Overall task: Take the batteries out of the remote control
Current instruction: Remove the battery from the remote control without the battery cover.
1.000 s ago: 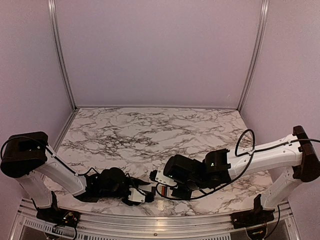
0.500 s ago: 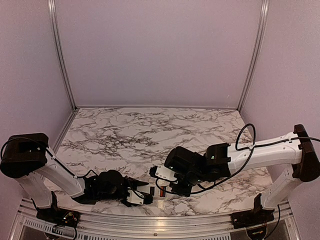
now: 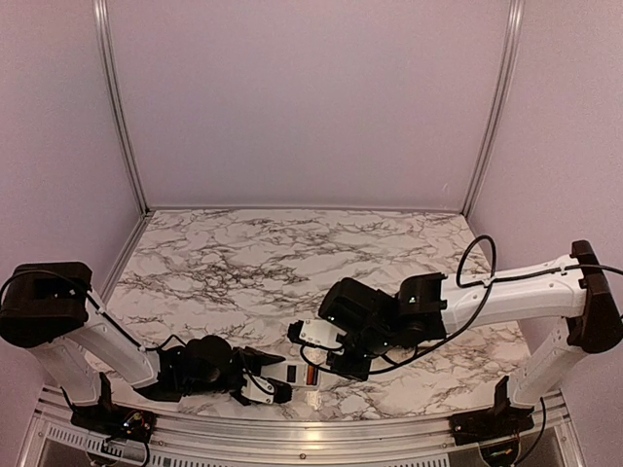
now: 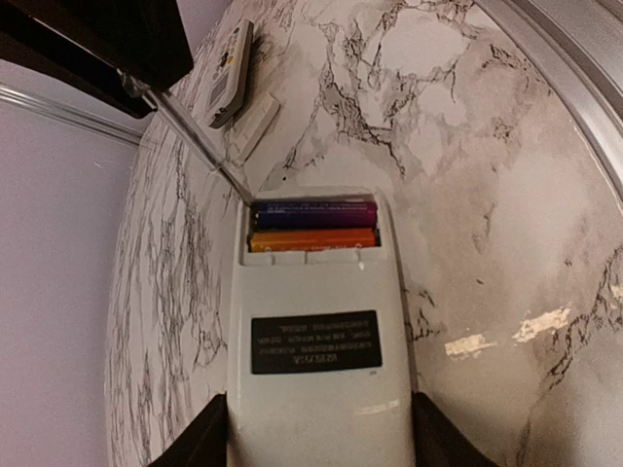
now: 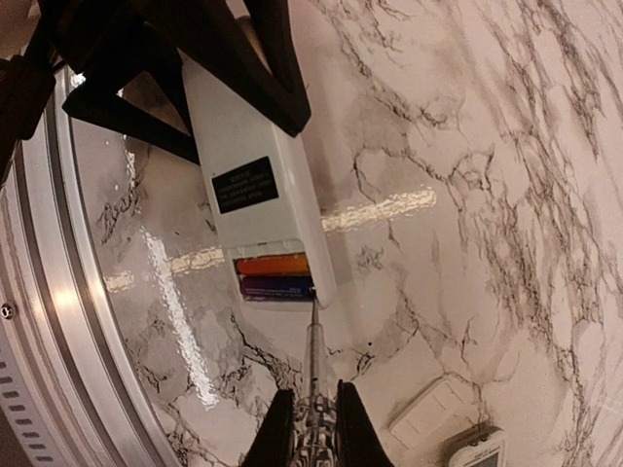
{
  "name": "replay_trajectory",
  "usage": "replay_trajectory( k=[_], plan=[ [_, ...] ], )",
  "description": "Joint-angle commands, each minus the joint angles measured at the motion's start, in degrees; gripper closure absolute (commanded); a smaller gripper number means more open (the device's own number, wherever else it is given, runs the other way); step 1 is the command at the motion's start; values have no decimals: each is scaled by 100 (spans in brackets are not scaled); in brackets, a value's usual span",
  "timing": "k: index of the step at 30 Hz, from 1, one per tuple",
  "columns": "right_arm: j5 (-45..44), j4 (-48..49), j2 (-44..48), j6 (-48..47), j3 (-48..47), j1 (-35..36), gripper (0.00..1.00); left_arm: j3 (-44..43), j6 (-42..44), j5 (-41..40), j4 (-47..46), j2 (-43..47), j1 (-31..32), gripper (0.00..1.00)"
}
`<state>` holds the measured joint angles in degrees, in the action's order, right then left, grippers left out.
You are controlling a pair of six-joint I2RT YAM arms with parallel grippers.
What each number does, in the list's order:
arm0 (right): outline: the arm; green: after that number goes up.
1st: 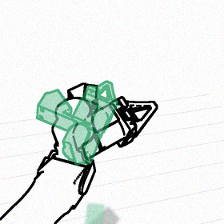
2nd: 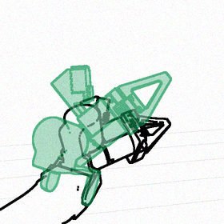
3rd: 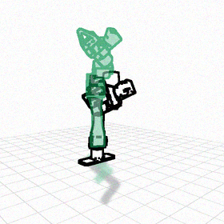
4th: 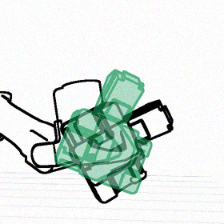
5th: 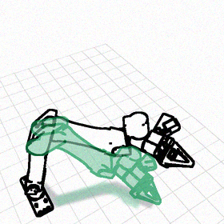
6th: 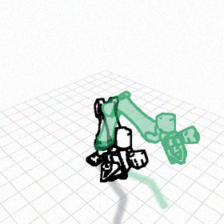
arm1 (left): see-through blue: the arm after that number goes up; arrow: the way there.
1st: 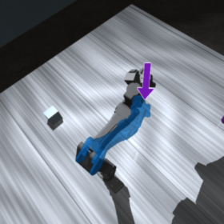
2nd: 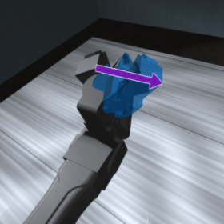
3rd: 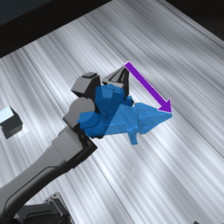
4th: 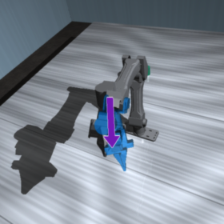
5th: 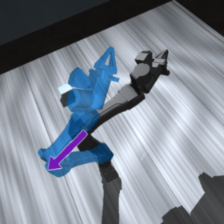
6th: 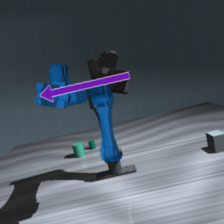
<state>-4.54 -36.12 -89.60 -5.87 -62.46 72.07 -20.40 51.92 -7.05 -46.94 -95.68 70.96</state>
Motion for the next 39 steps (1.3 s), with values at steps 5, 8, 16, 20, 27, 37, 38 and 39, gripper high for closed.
replay_trajectory(
  k=[5,8,16,20,27,37,38,39],
  plan=[
    [1445,-92,-338,-16,-119,141,100,1,105,-647,-699,130,3,100],
    [1491,-117,-356,10,-135,140,100,1,125,-731,-756,102,14,100],
    [1520,-121,-374,92,-83,178,100,6,19,-861,-762,170,23,100],
    [1491,-123,-374,146,-76,205,100,-25,-33,-930,-702,166,23,100],
    [1422,-108,-392,242,-66,276,100,-54,-76,-1016,-668,164,23,100],
    [1334,-130,-400,287,-72,324,100,-122,-142,-1218,-632,155,23,100],
    [1318,-136,-400,288,-82,327,100,-122,-145,-1226,-628,148,23,100],
    [1297,-145,-400,296,-87,330,100,-126,-150,-1243,-638,146,23,100]
  ],
)
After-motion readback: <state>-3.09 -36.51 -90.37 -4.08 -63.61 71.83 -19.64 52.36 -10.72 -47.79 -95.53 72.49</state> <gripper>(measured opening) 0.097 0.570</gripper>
